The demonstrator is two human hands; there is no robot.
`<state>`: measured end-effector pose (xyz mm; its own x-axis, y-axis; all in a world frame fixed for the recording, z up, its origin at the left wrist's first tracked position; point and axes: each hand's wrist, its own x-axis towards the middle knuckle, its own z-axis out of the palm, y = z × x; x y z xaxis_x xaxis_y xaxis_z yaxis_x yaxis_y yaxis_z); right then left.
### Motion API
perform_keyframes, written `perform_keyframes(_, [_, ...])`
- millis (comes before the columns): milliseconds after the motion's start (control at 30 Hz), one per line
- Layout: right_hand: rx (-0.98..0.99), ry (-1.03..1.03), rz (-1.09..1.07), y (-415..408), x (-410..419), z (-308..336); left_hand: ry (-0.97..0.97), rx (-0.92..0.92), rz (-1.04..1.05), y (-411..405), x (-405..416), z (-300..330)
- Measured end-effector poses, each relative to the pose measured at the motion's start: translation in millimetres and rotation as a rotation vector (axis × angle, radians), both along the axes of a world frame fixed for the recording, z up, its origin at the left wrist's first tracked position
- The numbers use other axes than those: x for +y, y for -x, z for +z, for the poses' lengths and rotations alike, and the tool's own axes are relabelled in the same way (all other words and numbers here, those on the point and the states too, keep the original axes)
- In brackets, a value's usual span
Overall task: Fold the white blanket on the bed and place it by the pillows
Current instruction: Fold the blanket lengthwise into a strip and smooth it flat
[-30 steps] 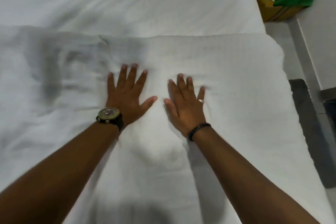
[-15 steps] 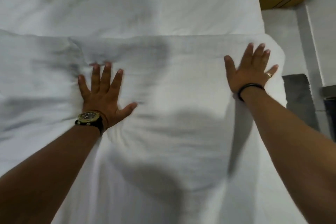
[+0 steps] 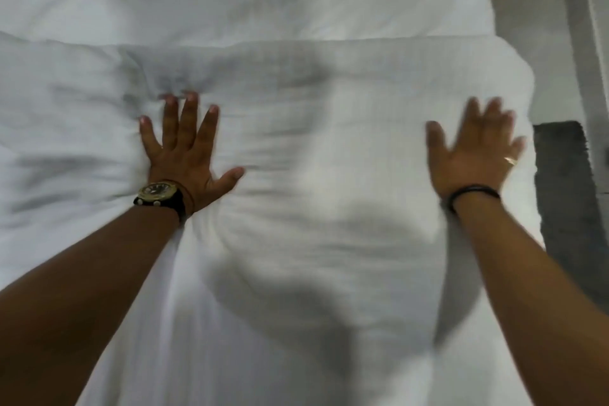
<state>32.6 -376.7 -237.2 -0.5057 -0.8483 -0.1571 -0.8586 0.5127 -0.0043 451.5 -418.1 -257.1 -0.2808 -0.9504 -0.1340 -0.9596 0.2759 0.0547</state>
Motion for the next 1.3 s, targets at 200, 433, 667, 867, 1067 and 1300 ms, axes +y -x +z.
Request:
perform_keyframes(200, [-0.006,0.181,-0.225,-63,34,11,0.052,0.032,0.0,0,4,-4])
perform_keyframes(433, [-0.138,0.223,0.47,-287,160,-7,0.065,0.037,-0.032,-8,14,9])
perform_keyframes(667, [-0.021,-0.124,-0.361,-182,241,37,-0.064,0.034,-0.276,-110,121,49])
perform_keyframes(867, [-0.207,0.118,0.377,-493,273,42,-0.16,-0.014,-0.054,-298,268,54])
perform_keyframes(1067, [-0.139,-0.127,0.346,-462,350,23,-0.376,-0.144,0.038,-417,337,79])
perform_keyframes(1300, [-0.223,-0.336,0.141,-421,347,53,-0.456,-0.172,-0.168,-428,359,103])
